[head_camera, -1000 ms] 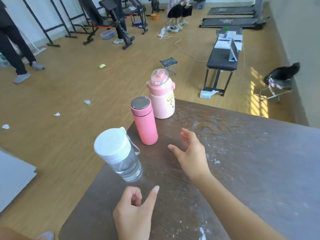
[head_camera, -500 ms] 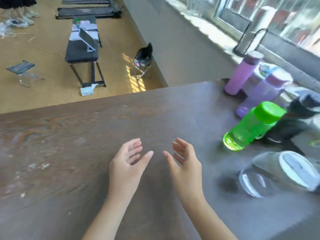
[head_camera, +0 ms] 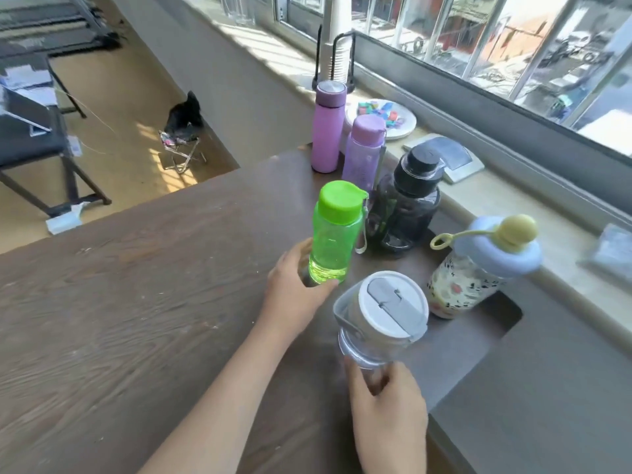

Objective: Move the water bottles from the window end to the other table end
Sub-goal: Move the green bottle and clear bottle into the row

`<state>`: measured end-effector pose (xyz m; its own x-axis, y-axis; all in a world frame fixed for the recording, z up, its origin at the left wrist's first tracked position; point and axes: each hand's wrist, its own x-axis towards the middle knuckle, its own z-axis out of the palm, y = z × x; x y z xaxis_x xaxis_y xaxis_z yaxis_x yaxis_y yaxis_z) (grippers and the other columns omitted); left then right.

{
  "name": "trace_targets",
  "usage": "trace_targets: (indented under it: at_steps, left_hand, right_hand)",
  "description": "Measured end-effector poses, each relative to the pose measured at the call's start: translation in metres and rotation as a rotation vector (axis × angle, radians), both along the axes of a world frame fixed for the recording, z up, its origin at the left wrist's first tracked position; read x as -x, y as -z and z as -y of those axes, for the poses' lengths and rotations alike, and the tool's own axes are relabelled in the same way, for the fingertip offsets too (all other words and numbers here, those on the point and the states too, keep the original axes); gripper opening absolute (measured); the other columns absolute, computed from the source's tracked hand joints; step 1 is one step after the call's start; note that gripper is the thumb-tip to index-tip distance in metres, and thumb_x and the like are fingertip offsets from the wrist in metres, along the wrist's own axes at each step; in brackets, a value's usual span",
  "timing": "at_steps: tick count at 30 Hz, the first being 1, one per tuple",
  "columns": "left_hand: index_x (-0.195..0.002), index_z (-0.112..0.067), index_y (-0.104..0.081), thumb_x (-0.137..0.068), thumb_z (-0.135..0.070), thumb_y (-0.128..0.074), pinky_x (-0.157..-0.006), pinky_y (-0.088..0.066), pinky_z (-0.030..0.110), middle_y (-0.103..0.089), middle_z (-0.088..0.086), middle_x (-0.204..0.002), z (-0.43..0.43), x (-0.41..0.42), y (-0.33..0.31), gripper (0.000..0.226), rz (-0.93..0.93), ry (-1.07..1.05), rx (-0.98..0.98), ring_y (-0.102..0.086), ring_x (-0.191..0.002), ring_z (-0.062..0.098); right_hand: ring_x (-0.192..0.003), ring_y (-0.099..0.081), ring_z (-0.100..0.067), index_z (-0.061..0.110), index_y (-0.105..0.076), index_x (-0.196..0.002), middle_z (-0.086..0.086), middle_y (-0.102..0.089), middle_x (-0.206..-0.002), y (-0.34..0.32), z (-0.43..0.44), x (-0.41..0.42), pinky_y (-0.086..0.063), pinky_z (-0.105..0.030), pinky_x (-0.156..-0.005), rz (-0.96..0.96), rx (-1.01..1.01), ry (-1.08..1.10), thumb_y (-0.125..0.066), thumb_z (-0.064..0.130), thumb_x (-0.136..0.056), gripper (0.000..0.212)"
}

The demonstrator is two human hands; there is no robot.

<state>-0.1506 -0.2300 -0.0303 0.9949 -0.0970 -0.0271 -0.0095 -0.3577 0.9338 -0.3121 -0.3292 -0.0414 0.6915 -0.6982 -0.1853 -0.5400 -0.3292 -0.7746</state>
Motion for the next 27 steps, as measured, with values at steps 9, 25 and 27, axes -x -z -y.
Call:
trace_targets:
  at_steps: [9,25,27]
  left_hand:
    - [-0.127,-0.025,-0.07,-0.061,-0.028,-0.096,-0.098,-0.06,0.043,-0.082,0.001,-0.118,0.028,-0.015,0.008,0.071,0.05,-0.145,-0.029,-0.076,-0.109,0.021]
    - [-0.111,-0.028,-0.075,-0.061,-0.007,-0.098,-0.091,-0.061,0.023,-0.084,-0.015,-0.101,-0.244,0.117,-0.011,0.058,0.034,-0.782,0.07,-0.079,-0.095,-0.001]
    - [-0.11,-0.029,-0.075,-0.061,-0.006,-0.098,-0.085,-0.057,0.01,-0.082,-0.022,-0.102,-0.285,0.143,-0.012,0.059,0.042,-0.859,0.049,-0.077,-0.092,-0.007]
  right_hand:
    - [-0.115,-0.062,0.007,0.038,-0.049,-0.135,0.024,-0.063,-0.124,-0.001,0.033,-0.018,-0.05,-0.011,-0.088,0.282,-0.205,-0.186,-0.1,0.026,-0.058,0.093]
    - [-0.076,-0.064,0.009,0.028,-0.064,-0.088,0.024,-0.071,-0.092,-0.049,-0.145,-0.107,-0.054,-0.012,-0.066,0.338,-0.205,-0.702,-0.098,0.015,-0.062,0.045]
    - [-0.094,-0.067,-0.002,0.03,-0.061,-0.104,0.011,-0.068,-0.109,-0.053,-0.193,-0.116,-0.057,-0.027,-0.076,0.34,-0.202,-0.781,-0.098,0.03,-0.06,0.057]
